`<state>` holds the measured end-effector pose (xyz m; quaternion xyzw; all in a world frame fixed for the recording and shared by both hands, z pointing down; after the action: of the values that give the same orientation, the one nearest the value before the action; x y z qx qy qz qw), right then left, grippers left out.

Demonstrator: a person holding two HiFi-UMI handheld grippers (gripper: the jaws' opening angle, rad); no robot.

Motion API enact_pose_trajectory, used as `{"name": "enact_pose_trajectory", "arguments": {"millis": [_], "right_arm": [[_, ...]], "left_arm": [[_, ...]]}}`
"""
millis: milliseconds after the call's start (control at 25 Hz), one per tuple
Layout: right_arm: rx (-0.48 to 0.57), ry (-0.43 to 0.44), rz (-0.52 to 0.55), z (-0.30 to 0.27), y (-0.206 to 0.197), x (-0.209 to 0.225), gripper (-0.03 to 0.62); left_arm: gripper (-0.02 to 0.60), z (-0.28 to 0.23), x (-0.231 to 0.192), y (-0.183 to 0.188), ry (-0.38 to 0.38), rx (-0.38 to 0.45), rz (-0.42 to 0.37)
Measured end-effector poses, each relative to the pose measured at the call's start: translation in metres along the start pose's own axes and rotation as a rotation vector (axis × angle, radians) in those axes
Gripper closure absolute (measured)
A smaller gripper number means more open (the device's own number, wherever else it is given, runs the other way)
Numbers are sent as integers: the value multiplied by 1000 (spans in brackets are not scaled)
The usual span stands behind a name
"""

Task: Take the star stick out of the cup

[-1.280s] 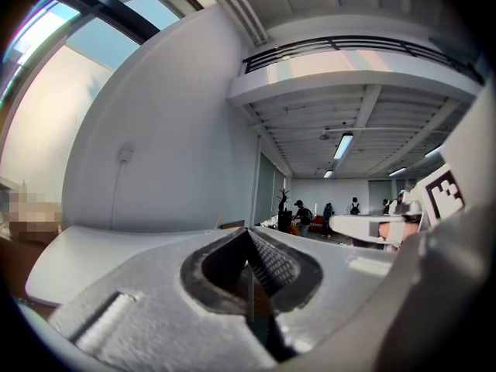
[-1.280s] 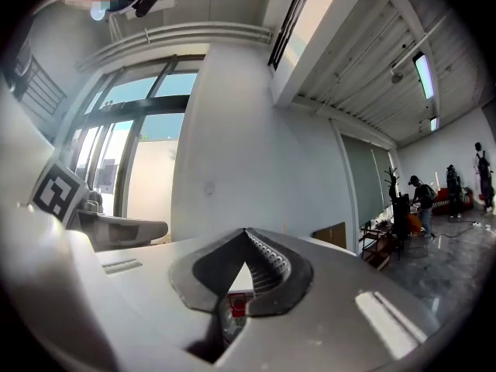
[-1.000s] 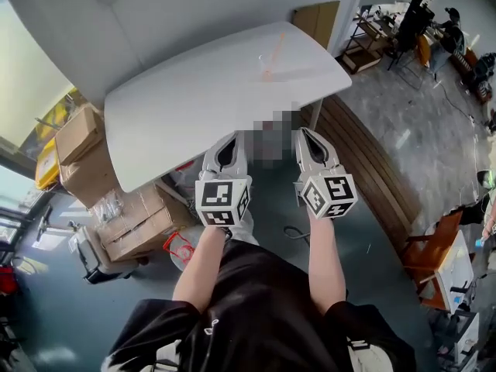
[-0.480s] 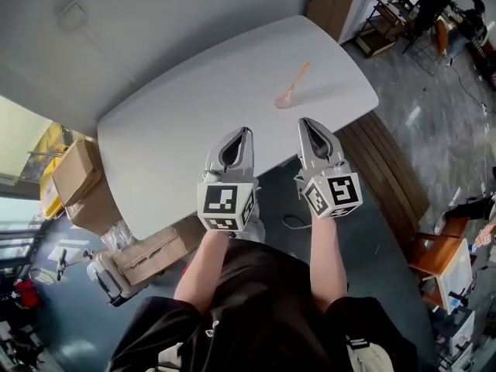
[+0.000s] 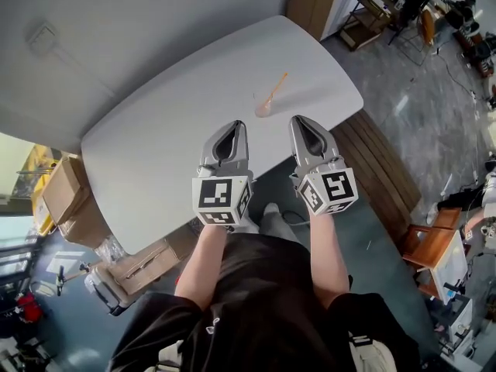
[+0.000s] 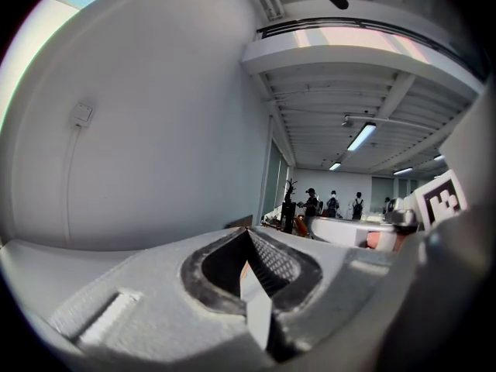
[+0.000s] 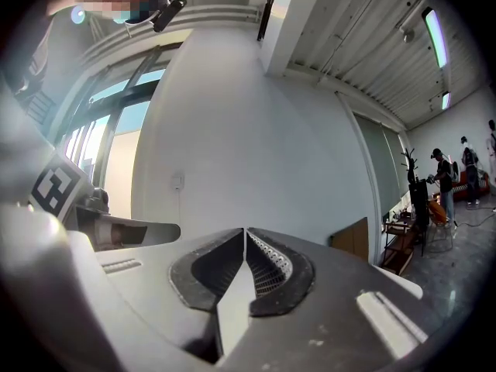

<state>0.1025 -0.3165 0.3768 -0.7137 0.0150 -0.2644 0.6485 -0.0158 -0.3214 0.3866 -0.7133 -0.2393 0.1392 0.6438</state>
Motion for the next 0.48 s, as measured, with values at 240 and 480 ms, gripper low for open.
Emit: {"name": "enact_pose_trajectory", "arguments": {"millis": [240, 480], "right_arm": [[-49, 19, -3, -7, -10, 20, 534], [-110, 21, -19, -27, -39, 40, 494]], "left_arm": [[581, -22, 2, -10, 25, -26, 22], [582, -38, -1, -19, 34, -55, 26]]}}
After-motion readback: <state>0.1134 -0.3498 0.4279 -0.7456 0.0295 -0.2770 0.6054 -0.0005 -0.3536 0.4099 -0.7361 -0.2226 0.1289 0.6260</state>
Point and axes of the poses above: the fingertips, and each gripper's own axes: z backward along the fingers, x to its right, y out of its top, the point moved 1 cm from there along z, backward along the fingers, and after that the axes turned 15 degrees about -z, right-handed, at the moved point
